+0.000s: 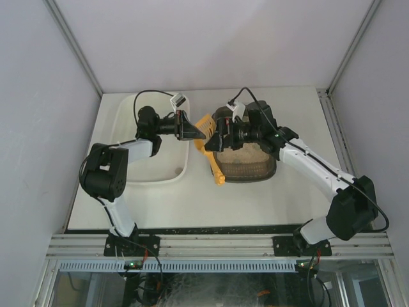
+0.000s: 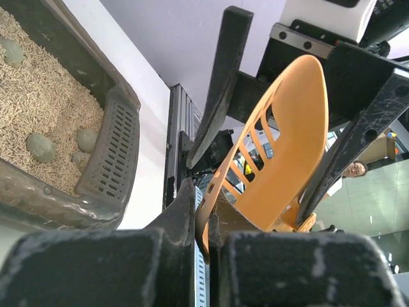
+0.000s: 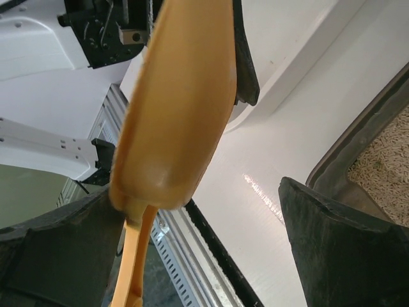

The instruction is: Clean the litter box

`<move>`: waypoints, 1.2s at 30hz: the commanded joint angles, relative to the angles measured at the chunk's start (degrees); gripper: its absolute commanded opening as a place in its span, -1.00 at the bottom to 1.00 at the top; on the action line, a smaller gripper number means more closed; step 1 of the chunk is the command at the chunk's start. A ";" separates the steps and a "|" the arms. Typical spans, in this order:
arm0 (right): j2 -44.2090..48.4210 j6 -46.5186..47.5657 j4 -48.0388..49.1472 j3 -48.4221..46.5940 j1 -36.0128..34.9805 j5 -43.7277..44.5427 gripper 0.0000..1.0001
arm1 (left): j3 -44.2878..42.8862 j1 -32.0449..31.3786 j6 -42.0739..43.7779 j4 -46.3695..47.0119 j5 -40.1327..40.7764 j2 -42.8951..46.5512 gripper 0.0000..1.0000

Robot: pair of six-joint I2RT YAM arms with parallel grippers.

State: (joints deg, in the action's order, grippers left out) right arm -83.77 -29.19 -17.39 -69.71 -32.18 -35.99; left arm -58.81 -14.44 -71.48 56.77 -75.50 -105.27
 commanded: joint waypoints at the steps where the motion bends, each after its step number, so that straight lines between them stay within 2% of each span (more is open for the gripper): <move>1: 7.09 -3.16 2.66 -0.42 -0.86 2.06 1.00 | 0.87 0.08 0.06 2.16 2.56 0.34 -1.00; 4: 10.36 -6.07 5.40 0.55 -0.20 4.47 0.99 | 0.94 0.09 0.20 2.12 2.56 0.33 -1.00; 9: 10.57 -8.33 6.46 -0.39 -0.63 1.18 1.00 | 0.89 0.04 0.21 2.11 2.51 0.11 -0.99; 16: 9.74 -4.64 0.57 0.23 -3.47 3.61 1.00 | 0.59 0.07 0.13 2.07 2.30 0.24 -1.00; 26: 7.77 -3.94 0.43 1.77 -7.36 4.19 0.99 | 0.43 0.08 0.20 1.85 2.27 0.16 -1.00; 30: 6.19 -2.39 -1.95 1.79 -8.67 6.32 0.86 | 0.41 0.02 0.20 1.85 2.16 0.16 -1.00; 33: 5.00 -2.17 -2.29 2.16 -9.21 7.00 0.68 | 0.36 0.08 0.16 1.74 2.13 -0.01 -0.99; 36: 4.20 -2.03 -1.63 2.77 -9.17 6.68 0.41 | 0.42 0.07 0.18 1.76 2.10 -0.06 -1.00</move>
State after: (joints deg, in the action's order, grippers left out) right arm -78.76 -32.91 -19.59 -67.61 -41.15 -30.41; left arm -58.81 -14.39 -71.48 56.86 -73.69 -105.36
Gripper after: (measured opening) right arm 0.787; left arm 0.051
